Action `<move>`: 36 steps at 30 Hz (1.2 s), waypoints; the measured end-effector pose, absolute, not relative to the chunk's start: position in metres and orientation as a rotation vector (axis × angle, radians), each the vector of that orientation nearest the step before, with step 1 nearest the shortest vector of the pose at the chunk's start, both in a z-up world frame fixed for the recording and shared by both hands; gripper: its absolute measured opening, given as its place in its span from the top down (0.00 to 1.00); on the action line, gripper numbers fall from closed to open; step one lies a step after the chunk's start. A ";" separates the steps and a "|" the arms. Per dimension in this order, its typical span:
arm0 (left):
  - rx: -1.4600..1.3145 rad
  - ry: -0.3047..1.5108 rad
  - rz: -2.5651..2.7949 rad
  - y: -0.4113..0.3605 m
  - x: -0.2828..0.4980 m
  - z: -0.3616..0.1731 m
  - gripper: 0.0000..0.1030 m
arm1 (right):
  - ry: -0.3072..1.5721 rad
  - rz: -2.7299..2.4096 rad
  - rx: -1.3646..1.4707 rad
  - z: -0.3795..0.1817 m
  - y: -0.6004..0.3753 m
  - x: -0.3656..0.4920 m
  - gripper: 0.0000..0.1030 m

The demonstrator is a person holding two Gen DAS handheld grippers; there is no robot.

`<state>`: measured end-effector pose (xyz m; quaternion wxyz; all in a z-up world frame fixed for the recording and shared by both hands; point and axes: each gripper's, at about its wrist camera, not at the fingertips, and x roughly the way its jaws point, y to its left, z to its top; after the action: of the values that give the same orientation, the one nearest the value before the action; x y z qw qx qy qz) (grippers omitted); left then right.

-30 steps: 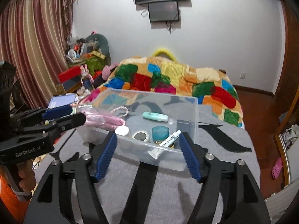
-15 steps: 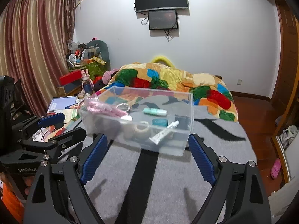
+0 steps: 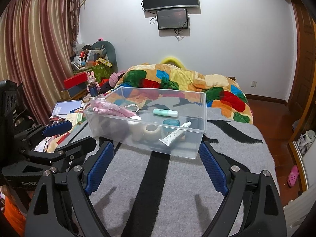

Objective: Organize objects

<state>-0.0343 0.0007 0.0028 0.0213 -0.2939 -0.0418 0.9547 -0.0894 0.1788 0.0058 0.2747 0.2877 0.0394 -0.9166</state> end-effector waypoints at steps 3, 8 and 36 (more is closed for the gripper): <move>-0.909 -0.131 2.959 0.001 -0.035 0.003 0.13 | 0.103 -2.462 0.776 0.006 0.179 -0.088 0.16; -0.909 -0.132 2.958 0.001 -0.034 0.003 0.12 | 0.101 -2.461 0.776 0.007 0.179 -0.088 0.16; -0.923 -0.155 2.938 0.000 -0.030 0.004 0.12 | 0.091 -2.452 0.788 0.008 0.176 -0.084 0.15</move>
<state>-0.0299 0.0001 0.0038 0.0292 -0.2991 -0.0501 0.9525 -0.0843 0.1763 0.0077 0.2786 0.2935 0.0338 -0.9138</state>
